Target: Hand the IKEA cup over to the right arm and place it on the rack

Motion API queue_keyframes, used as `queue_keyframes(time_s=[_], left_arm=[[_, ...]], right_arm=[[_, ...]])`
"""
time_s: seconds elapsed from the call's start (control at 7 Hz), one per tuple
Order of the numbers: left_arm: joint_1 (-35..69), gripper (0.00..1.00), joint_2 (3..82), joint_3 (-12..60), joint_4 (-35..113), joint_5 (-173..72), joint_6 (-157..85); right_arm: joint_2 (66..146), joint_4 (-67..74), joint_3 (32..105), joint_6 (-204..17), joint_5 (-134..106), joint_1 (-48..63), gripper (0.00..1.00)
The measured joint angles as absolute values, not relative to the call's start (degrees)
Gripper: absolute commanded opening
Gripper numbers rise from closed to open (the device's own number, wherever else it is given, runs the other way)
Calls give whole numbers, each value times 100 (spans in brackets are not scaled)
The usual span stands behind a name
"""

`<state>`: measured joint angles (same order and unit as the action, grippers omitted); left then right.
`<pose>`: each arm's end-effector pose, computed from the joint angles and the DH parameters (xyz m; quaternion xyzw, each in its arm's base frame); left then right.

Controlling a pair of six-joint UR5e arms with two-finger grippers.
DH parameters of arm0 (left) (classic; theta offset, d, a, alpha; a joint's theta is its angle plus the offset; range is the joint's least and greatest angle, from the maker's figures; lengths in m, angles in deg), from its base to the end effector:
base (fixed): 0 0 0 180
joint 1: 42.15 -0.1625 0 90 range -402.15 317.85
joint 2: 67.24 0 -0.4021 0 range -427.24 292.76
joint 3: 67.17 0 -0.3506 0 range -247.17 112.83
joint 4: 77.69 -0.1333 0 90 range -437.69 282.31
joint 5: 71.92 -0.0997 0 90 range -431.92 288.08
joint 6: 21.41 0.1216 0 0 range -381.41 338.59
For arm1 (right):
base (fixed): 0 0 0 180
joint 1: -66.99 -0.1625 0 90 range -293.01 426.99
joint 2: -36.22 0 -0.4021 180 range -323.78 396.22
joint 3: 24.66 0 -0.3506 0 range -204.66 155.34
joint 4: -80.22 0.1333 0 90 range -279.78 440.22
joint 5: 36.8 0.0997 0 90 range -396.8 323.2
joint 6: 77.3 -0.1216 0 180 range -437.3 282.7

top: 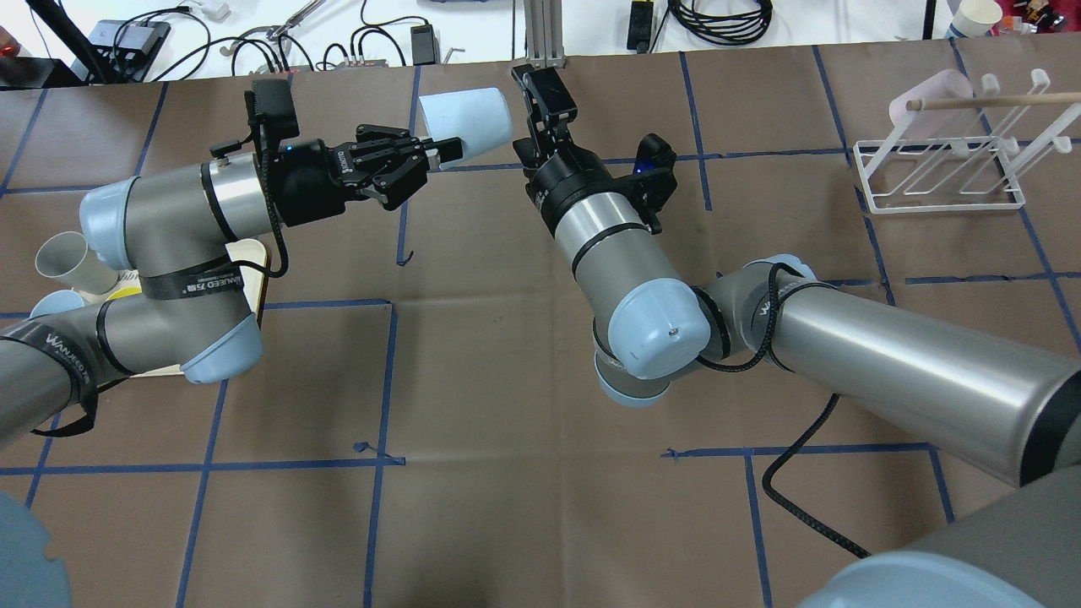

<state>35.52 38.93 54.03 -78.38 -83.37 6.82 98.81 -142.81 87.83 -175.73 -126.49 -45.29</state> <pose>-0.1530 -0.4823 0.3416 -0.3309 -0.6802 0.4719 0.4528 0.3300 -0.4522 0.3357 0.4600 0.5901 -0.3264 0.5776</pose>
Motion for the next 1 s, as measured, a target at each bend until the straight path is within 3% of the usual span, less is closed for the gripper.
queue_keyframes(time_s=[1.0], left_arm=[[3571,0,3892,5403,-7842,-8345,663]], right_arm=[[9742,-14273,8493,-17592,-12918,-4760,99]])
